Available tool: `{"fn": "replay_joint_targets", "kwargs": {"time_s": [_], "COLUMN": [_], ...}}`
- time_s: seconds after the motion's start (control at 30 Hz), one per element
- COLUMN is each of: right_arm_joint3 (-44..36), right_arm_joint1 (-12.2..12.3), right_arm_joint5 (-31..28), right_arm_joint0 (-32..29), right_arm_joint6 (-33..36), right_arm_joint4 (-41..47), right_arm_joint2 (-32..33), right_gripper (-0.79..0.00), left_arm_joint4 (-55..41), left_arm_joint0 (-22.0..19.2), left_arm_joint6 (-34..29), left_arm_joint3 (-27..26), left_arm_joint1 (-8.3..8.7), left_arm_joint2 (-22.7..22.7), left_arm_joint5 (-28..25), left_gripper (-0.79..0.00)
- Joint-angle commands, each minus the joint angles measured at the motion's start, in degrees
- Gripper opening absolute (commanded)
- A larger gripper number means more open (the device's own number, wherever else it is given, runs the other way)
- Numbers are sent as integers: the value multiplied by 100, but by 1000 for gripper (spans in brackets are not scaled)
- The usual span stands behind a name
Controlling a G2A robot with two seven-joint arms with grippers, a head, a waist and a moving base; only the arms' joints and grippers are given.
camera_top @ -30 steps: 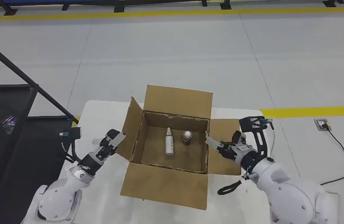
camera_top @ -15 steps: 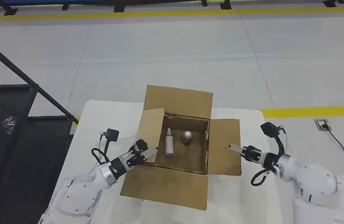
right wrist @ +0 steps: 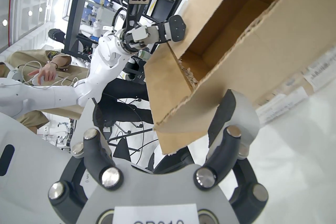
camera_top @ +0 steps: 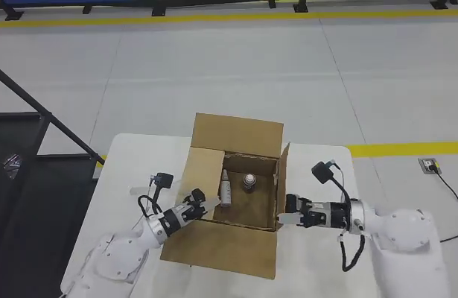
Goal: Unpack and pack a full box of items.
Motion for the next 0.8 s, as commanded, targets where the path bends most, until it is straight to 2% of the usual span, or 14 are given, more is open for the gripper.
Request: {"fn": "replay_joint_targets", "kwargs": {"time_s": [0.0, 0.13, 0.23, 0.3, 0.4, 0.47, 0.6, 0.77], "right_arm_joint3": [64, 450, 854, 1044, 1175, 1184, 1106, 978], "right_arm_joint1": [-5, -68, -115, -137, -143, -135, -94, -43], "right_arm_joint5": [81, 381, 511, 563, 588, 583, 533, 520], "right_arm_joint0": [115, 492, 786, 926, 1045, 1057, 1027, 975], "right_arm_joint6": [-194, -729, -1053, -1233, -1449, -1522, -1609, -1668], "right_arm_joint4": [-429, -1073, -1384, -1526, -1711, -1724, -1725, -1667], "right_arm_joint2": [-341, -1207, -1701, -1931, -2110, -2157, -2127, -2084], "right_gripper": [0, 0, 0, 0, 0, 0, 0, 0], "left_arm_joint4": [-10, -117, -229, -376, -780, -976, -1377, -2056], "left_arm_joint0": [-13, 27, 193, 428, 920, 1245, 1690, 1922], "left_arm_joint6": [55, 255, 449, 527, 232, -172, -1851, -3417], "left_arm_joint3": [26, -7, -135, -275, -434, -440, -304, -218], "left_arm_joint1": [-6, -2, 36, 77, 162, 228, 379, 490], "left_arm_joint2": [13, -111, -453, -795, -1382, -1777, -2240, -2317], "left_arm_joint5": [17, -38, -132, -234, -424, -500, -494, -660], "left_gripper": [0, 0, 0, 0, 0, 0, 0, 0]}}
